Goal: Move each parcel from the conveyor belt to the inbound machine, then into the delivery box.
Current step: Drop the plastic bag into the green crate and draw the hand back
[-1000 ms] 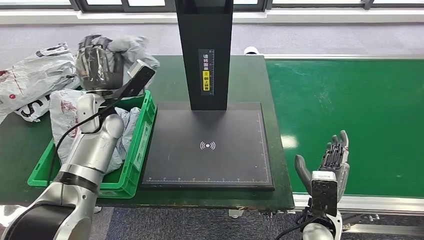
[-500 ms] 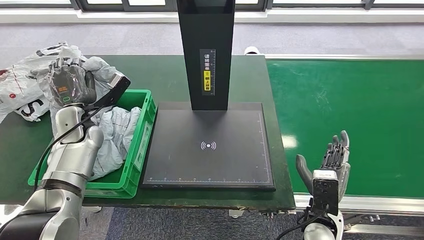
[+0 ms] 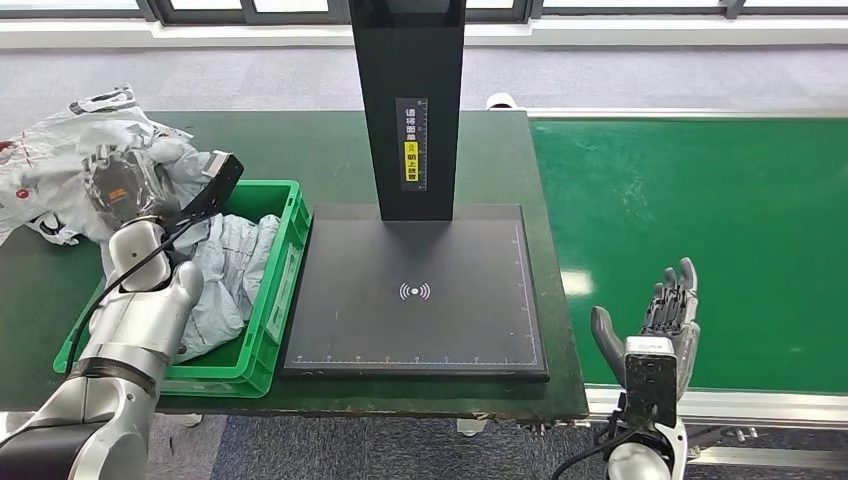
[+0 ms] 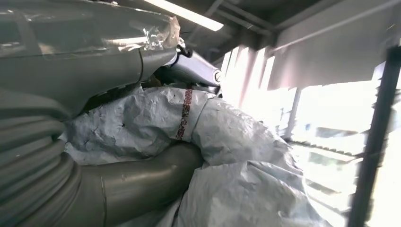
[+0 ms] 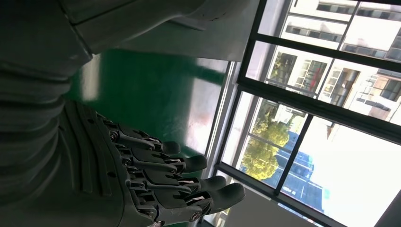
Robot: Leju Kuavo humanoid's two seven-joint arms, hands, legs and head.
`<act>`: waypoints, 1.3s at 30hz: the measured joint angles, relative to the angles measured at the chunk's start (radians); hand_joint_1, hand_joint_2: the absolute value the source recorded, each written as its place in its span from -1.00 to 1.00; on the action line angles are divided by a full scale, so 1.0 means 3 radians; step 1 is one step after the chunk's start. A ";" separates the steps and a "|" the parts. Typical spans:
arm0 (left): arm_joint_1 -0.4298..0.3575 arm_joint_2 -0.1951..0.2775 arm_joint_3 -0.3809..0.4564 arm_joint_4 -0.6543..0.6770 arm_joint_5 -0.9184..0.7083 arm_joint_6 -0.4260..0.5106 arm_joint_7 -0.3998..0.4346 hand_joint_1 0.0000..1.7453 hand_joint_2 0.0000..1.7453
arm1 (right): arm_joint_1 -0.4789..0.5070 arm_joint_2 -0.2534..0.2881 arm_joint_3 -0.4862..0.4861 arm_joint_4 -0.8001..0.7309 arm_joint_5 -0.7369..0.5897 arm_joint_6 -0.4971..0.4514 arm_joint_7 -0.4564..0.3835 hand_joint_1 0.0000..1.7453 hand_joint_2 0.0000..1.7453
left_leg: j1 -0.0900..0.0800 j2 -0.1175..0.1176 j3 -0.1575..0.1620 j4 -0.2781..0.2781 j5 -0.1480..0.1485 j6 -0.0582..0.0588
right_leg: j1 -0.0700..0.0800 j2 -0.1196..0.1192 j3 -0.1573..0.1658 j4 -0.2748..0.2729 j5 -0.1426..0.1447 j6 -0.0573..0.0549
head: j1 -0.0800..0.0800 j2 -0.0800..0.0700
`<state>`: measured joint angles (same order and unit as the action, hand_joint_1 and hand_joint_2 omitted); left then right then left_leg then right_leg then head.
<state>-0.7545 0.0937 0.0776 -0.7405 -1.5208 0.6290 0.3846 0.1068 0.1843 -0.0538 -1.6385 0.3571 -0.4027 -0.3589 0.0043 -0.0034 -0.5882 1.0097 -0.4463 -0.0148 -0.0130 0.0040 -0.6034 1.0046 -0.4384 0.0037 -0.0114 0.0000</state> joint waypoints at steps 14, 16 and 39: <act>-0.0074 -0.0031 0.0227 0.0820 0.0976 -0.1695 -0.1357 -1.00 0.00 | -0.0043 -0.0097 0.0000 -0.0002 -0.0038 0.0275 0.0109 -1.00 1.00 | -0.0003 -0.0011 0.0001 0.0000 0.0002 0.0005 | -0.0005 -0.0016 0.0007 -0.0001 -0.0001 0.0002 | 0.0000 0.0000; -0.0076 -0.0059 0.0261 0.0794 0.1033 -0.1703 -0.1317 -1.00 1.00 | -0.0103 -0.0103 0.0001 0.0002 -0.0037 0.0270 0.0137 -1.00 1.00 | -0.0003 -0.0013 0.0001 0.0000 0.0005 0.0007 | -0.0005 -0.0019 0.0008 -0.0001 0.0001 0.0003 | 0.0001 0.0000; 0.0194 -0.0250 0.0513 0.0089 0.2844 -0.0437 -0.2136 -1.00 -1.00 | -0.0218 -0.0218 0.0133 0.0203 -0.0246 0.0132 -0.0001 -1.00 1.00 | -0.0003 -0.0011 -0.0007 0.0000 0.0007 0.0005 | -0.0003 -0.0014 0.0000 0.0000 0.0004 0.0002 | 0.0001 0.0000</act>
<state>-0.6963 0.0187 0.2317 -0.7138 -0.6677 0.4980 -0.2564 0.0415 0.1189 -0.0140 -1.5776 0.2831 -0.3632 -0.3592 0.0035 -0.0068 -0.5902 1.0098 -0.4442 -0.0135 -0.0140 -0.0003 -0.6034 1.0045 -0.4372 0.0041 -0.0113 0.0000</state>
